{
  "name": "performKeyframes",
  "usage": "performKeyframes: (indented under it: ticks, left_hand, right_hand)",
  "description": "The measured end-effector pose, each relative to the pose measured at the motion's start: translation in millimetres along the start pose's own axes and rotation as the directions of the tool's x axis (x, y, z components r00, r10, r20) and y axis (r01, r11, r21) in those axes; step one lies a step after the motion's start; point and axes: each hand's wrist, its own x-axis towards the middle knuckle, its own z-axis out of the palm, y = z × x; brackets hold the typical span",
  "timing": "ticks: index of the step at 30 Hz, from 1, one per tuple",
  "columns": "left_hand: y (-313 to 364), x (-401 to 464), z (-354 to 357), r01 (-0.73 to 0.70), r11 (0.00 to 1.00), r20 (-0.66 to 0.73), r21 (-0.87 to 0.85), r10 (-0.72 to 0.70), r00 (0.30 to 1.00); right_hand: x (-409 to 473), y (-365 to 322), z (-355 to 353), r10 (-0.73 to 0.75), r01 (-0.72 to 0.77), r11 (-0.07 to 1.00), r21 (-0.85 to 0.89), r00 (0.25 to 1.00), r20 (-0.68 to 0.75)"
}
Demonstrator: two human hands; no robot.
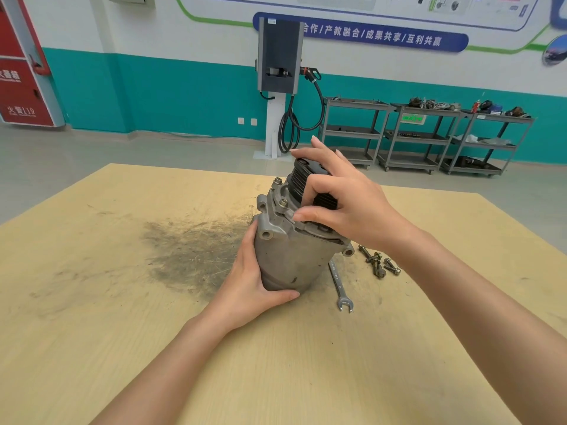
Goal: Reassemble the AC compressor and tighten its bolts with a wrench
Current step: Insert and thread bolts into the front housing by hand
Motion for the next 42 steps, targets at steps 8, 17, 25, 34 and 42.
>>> performKeyframes:
  ticks: [8, 17, 25, 34, 42]
  left_hand:
    - [-1, 1, 0, 0.002, 1.000, -0.005, 0.004, -0.002, 1.000]
    - [-1, 1, 1, -0.005, 1.000, 0.003, -0.004, 0.005, 1.000]
    - [0, 1, 1, -0.010, 1.000, 0.001, -0.002, 0.010, 1.000]
    - [-1, 1, 1, -0.016, 1.000, 0.001, -0.015, 0.016, 1.000]
    - [-3, 2, 1, -0.013, 1.000, -0.006, -0.023, 0.013, 1.000]
  right_hand:
    - [-1, 5, -11, -0.060, 0.051, 0.996, 0.073, 0.989, 0.134]
    - [-3, 4, -12, -0.078, 0.071, 0.996, 0.058, 0.988, 0.131]
    - [-2, 0, 0, -0.022, 0.022, 1.000, -0.001, 1.000, -0.002]
    - [-3, 2, 0, -0.020, 0.020, 0.999, 0.037, 1.000, -0.001]
    - [-5, 4, -9, -0.075, 0.067, 0.993, 0.099, 0.993, 0.086]
